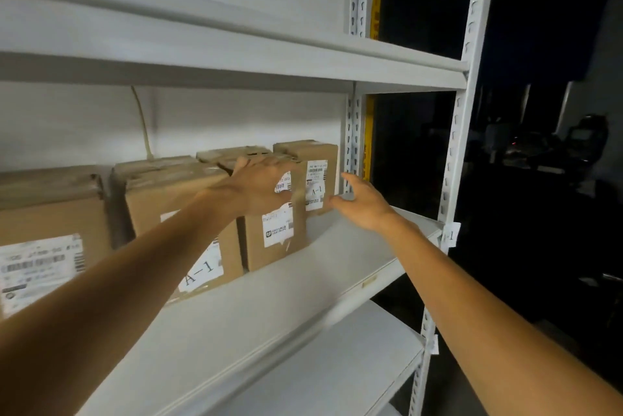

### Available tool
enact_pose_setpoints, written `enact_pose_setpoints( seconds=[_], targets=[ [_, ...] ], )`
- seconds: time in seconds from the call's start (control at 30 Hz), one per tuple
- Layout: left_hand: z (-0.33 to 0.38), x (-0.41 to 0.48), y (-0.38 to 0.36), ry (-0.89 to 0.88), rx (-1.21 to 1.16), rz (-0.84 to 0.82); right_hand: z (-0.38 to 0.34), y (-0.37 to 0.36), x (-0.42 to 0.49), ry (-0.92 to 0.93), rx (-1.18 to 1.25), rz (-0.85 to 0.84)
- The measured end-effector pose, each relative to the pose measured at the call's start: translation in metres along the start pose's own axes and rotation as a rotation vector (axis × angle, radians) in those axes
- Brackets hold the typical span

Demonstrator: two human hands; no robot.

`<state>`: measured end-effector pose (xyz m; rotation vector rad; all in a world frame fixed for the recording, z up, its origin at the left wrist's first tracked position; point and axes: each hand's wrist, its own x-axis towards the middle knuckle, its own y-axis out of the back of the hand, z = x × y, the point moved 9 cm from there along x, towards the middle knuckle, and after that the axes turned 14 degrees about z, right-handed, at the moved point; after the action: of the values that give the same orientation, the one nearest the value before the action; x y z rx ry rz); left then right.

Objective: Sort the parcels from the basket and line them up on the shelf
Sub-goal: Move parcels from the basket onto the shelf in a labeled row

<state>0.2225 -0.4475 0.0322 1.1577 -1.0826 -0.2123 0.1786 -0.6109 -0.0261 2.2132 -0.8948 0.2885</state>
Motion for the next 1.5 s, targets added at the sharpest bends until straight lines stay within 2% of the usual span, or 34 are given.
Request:
enact_pose_setpoints(
  seconds=[0.13, 0.2, 0.3, 0.4, 0.5, 0.63, 0.83, 1.07, 1.2, 1.3, 1.5],
  targets=[
    [0.005, 0.042, -0.004, -0.063, 0.115, 0.103, 0.012, -0.024, 0.055, 0.025, 0.087, -0.018],
    [0.000, 0.061, -0.009, -0.064, 0.149, 0.103, 0.014, -0.038, 0.083, 0.053, 0.125, -0.029],
    [-0.021, 0.077, -0.019, 0.018, 0.225, 0.025, 0.016, -0.051, 0.123, 0.083, 0.171, -0.015],
    [-0.040, 0.086, -0.026, 0.111, 0.299, -0.055, 0.023, -0.057, 0.155, 0.116, 0.266, 0.072],
    [-0.054, 0.091, -0.035, 0.255, 0.212, -0.156, 0.040, -0.076, 0.163, 0.070, 0.319, 0.142],
    [-0.061, 0.097, -0.046, 0.353, 0.159, -0.225, 0.051, -0.100, 0.160, 0.042, 0.294, 0.135],
    [-0.059, 0.102, -0.046, 0.323, 0.228, -0.215, 0.062, -0.110, 0.170, 0.048, 0.204, 0.234],
    [-0.062, 0.101, -0.052, 0.272, 0.220, -0.189, 0.070, -0.115, 0.176, 0.009, 0.326, 0.253],
    [-0.072, 0.098, -0.057, 0.280, 0.242, -0.225, 0.072, -0.114, 0.175, -0.038, 0.324, 0.252],
    [-0.080, 0.093, -0.060, 0.324, 0.162, -0.267, 0.070, -0.109, 0.178, -0.049, 0.393, 0.273],
    [-0.077, 0.082, -0.047, 0.311, 0.173, -0.270, 0.061, -0.120, 0.164, -0.056, 0.515, 0.194]
  ],
)
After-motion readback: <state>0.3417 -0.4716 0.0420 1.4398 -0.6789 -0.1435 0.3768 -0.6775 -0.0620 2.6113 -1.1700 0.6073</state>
